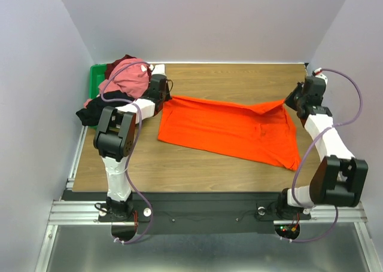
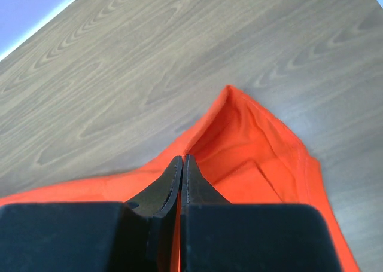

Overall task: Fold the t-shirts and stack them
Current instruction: Fold the tshirt

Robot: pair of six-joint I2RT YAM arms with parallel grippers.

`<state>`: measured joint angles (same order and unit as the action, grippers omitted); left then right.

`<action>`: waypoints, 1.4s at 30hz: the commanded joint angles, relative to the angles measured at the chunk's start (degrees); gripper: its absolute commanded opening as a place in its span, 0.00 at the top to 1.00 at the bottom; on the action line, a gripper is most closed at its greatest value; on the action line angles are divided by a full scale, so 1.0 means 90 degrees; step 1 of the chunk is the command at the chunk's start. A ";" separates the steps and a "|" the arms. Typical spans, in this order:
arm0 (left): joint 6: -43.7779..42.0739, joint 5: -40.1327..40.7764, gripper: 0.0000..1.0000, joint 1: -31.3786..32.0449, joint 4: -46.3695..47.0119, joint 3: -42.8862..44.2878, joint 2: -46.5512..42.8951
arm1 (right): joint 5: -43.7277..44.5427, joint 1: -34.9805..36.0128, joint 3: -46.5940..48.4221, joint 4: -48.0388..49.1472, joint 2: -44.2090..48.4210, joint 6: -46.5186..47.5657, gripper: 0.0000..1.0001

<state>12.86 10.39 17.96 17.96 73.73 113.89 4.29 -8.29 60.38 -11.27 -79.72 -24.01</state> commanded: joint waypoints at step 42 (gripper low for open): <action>0.0270 -0.0139 0.16 0.0701 0.0817 -0.1212 -0.1083 | -0.0223 -0.0045 -0.1232 0.0440 0.0462 0.0031 0.33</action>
<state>15.62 12.16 24.43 23.62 59.33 100.55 4.12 -8.29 45.28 -13.63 -70.98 -24.21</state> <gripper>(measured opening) 0.841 0.706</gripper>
